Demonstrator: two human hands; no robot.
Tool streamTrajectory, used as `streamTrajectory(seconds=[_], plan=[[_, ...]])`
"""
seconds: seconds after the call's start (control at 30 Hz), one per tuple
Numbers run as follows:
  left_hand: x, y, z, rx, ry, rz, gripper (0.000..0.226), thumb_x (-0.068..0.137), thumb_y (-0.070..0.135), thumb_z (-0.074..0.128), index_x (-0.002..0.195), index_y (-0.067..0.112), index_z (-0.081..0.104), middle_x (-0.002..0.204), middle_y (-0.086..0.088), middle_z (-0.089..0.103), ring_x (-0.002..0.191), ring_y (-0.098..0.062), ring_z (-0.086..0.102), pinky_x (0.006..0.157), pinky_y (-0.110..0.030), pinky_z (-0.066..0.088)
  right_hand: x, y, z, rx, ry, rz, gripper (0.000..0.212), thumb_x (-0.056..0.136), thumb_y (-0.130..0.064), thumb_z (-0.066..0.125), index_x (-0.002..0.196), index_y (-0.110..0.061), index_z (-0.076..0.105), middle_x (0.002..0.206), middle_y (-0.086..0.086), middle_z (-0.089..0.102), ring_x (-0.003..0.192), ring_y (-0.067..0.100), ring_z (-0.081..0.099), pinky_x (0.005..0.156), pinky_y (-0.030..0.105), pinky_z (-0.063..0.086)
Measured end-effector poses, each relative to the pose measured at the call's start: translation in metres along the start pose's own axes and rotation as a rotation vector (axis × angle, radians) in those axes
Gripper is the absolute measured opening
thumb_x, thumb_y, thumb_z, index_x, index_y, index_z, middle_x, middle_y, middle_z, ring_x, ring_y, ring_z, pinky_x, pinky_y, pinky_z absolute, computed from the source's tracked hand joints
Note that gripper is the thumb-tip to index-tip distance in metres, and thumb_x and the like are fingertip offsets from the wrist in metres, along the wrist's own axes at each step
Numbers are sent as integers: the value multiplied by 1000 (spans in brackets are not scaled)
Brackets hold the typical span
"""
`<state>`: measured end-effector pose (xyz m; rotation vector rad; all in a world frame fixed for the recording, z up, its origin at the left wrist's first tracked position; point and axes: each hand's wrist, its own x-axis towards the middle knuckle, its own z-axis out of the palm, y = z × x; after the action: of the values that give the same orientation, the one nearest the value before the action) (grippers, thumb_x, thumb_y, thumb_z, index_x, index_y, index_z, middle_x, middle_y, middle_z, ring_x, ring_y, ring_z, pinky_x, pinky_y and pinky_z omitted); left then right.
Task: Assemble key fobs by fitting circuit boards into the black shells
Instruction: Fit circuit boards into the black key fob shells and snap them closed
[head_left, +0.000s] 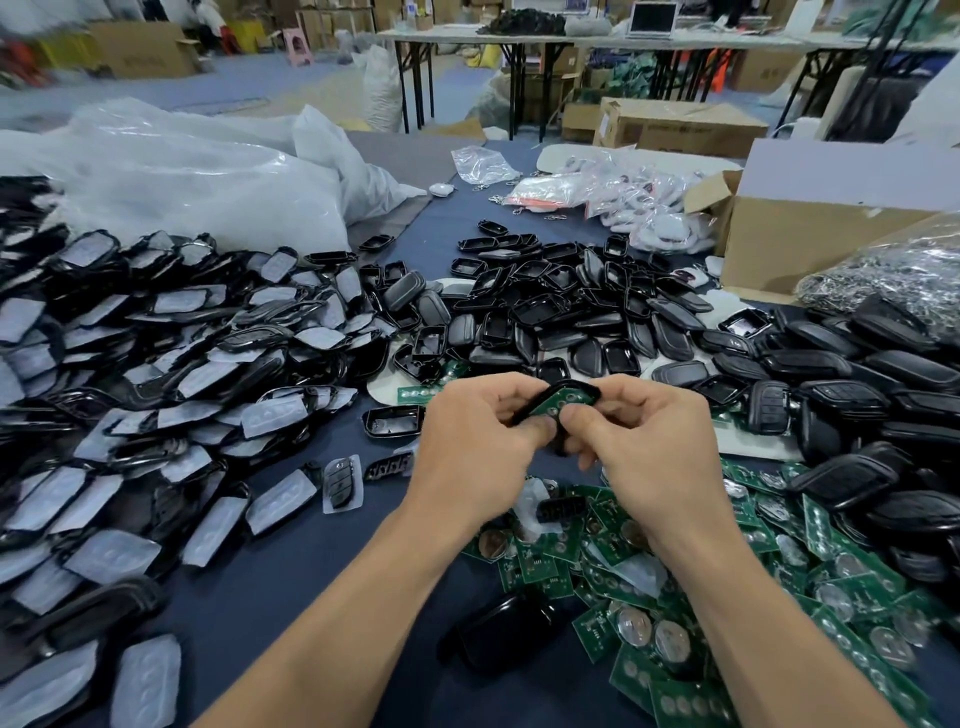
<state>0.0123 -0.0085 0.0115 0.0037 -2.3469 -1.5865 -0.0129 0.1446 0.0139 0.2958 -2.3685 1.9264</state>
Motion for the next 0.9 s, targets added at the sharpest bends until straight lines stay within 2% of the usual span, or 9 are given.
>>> streamTrajectory(seconds=[0.1,0.2,0.3,0.4,0.47,0.63,0.7,0.8,0.9], plan=[[8,-1,-13,-121,231,-140,40,83,4,81,77,43,76,78,19,78,76,-6,75,77,-26,63,-5,-2,5,-74,-8,5,20,88,-13,77,89,-32,79,76,-9,78,65,11,73,64,29,58],[22,-10,-45,-350,520,-336,24,87,-1,77,86,23,75,78,4,79,78,-20,76,78,-32,64,-8,-11,15,-228,-82,-63,24,89,-12,76,94,-36,79,84,-22,77,83,-2,73,77,18,59],[32,-14,-76,-730,692,-334,12,96,-12,59,106,-4,60,87,-11,73,75,-19,72,70,-24,61,-4,-26,41,-389,-222,-106,20,91,-16,71,100,-31,81,87,-23,75,83,-9,69,81,11,56],[34,-15,-92,-862,790,-256,25,97,-16,50,111,4,50,84,-14,67,63,-19,69,67,-26,60,8,-40,77,-556,-284,-194,19,94,-20,64,99,-27,80,89,-11,77,79,5,69,79,28,60],[31,-16,-94,-805,823,-239,30,95,-17,49,112,8,50,87,-12,67,61,-17,68,65,-27,60,17,-44,102,-679,-376,-246,18,94,-19,62,101,-24,78,97,3,75,94,22,66,82,37,57],[28,-17,-90,-742,857,-222,52,90,-22,43,111,24,54,102,-9,64,64,-16,68,65,-30,61,20,-42,133,-1033,-512,-419,17,89,-11,65,101,-21,70,96,7,68,95,32,63,69,33,35],[29,-20,-88,-733,835,-226,53,90,-22,42,112,24,55,101,-9,62,65,-15,67,65,-30,60,21,-37,127,-909,-442,-369,23,88,-9,62,100,-24,73,92,7,72,88,31,65,66,35,41],[31,-23,-83,-697,802,-265,50,89,-20,37,106,24,53,89,-4,58,57,-12,58,55,-24,54,23,-30,100,-441,-265,-111,20,92,-13,60,94,-23,77,76,0,74,65,16,63,60,32,50],[30,-22,-69,-647,635,-295,47,85,-20,35,101,21,53,77,-2,56,53,-15,50,44,-23,39,12,-24,64,-7,-213,93,22,94,-7,63,95,-23,78,81,-4,78,54,8,59,57,25,51]])
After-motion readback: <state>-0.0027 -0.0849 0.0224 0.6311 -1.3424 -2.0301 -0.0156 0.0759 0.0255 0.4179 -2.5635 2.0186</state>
